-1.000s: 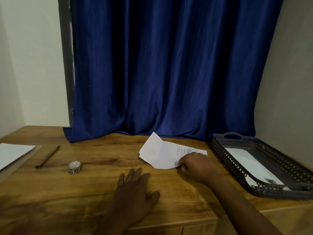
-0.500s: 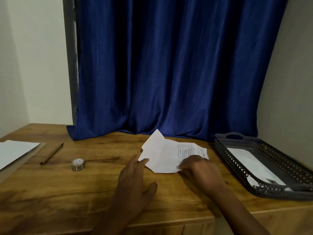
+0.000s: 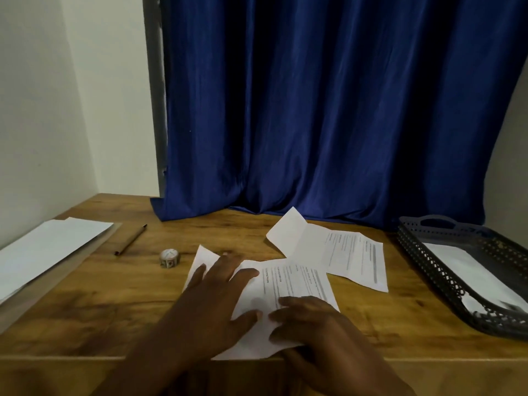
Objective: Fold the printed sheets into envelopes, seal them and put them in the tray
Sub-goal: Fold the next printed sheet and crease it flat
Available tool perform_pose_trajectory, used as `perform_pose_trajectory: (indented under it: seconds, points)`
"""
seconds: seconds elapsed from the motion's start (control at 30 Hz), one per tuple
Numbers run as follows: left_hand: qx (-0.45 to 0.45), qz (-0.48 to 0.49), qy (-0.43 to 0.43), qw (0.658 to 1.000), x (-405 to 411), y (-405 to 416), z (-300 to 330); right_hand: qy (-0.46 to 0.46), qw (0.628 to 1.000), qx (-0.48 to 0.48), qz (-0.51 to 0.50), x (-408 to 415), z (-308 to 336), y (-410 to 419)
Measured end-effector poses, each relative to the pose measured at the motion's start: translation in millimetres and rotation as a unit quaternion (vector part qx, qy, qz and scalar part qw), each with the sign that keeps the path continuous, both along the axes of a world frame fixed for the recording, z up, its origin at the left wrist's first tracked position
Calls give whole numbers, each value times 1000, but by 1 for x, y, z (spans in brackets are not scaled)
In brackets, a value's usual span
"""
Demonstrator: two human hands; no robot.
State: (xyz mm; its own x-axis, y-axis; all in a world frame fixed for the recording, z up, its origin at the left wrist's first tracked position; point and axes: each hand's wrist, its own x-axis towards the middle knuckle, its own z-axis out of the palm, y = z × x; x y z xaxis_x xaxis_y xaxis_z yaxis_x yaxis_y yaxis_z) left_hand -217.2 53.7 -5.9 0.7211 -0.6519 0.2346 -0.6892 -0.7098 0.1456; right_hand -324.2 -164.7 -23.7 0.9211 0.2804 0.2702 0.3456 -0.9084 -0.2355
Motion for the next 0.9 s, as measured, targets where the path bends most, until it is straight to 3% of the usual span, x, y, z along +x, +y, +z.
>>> perform_pose_trajectory:
  seconds: [0.13, 0.2, 0.37, 0.47, 0.67, 0.9]
  points:
    - [61, 38, 38, 997, 19, 6, -14, 111, 994, -5, 7, 10, 9, 2]
    - [83, 42, 65, 993, 24, 8, -24, 124, 992, 6, -15, 11, 9, 4]
    - [78, 53, 65, 993, 17, 2, -45, -33, 992, 43, -118, 24, 9, 25]
    - [66, 65, 45, 995, 10, -3, -51, -67, 984, 71, -151, 42, 6, 47]
    - [141, 66, 36, 987, 10, 7, -56, 51, 990, 14, -129, 71, -21, 81]
    - [79, 86, 48, 992, 5, 7, -51, 102, 979, -20, -175, 71, -34, 34]
